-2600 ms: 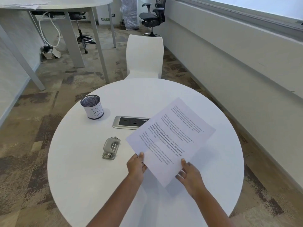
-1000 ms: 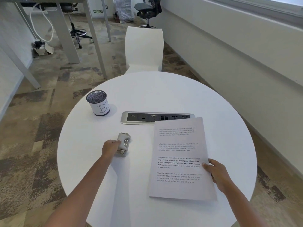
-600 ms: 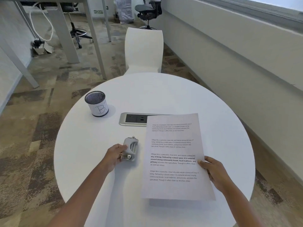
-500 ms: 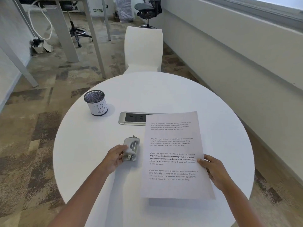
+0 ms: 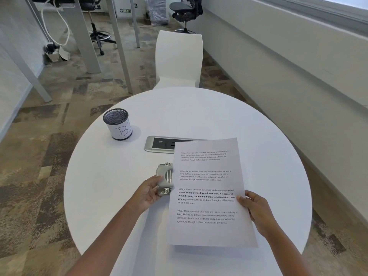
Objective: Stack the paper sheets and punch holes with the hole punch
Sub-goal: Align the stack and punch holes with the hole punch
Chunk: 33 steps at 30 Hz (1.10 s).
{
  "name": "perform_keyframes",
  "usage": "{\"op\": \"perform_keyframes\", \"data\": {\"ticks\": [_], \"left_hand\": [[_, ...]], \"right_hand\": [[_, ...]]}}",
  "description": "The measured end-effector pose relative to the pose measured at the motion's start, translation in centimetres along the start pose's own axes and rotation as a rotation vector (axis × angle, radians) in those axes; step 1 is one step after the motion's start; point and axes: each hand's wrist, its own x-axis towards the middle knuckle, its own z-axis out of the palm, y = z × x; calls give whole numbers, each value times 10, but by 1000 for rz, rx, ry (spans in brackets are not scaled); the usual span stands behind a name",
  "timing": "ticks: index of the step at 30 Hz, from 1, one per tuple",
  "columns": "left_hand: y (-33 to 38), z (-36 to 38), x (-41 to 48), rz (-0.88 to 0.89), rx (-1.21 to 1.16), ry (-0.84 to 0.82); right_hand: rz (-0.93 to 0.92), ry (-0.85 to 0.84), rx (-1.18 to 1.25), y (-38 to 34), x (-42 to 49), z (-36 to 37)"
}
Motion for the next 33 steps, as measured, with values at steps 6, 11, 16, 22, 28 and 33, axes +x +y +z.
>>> {"op": "perform_keyframes", "data": {"ticks": [6, 11, 16, 22, 28, 33], "left_hand": [[1, 3, 6, 28, 22, 1], [2, 9, 4, 34, 27, -26], [1, 15, 3, 30, 80, -40], [3, 16, 0, 18, 110, -64], [0, 14, 1, -24, 126, -7], [-5, 15, 2, -44, 129, 0]], "right_hand": [[-125, 25, -63, -12, -1, -4], [-141, -8, -72, -18, -3, 2], [-120, -7, -19, -15, -3, 7], [-96, 8, 10, -11, -1, 5], [-80, 33, 44, -9, -3, 1], [-70, 32, 58, -9, -3, -1]]}}
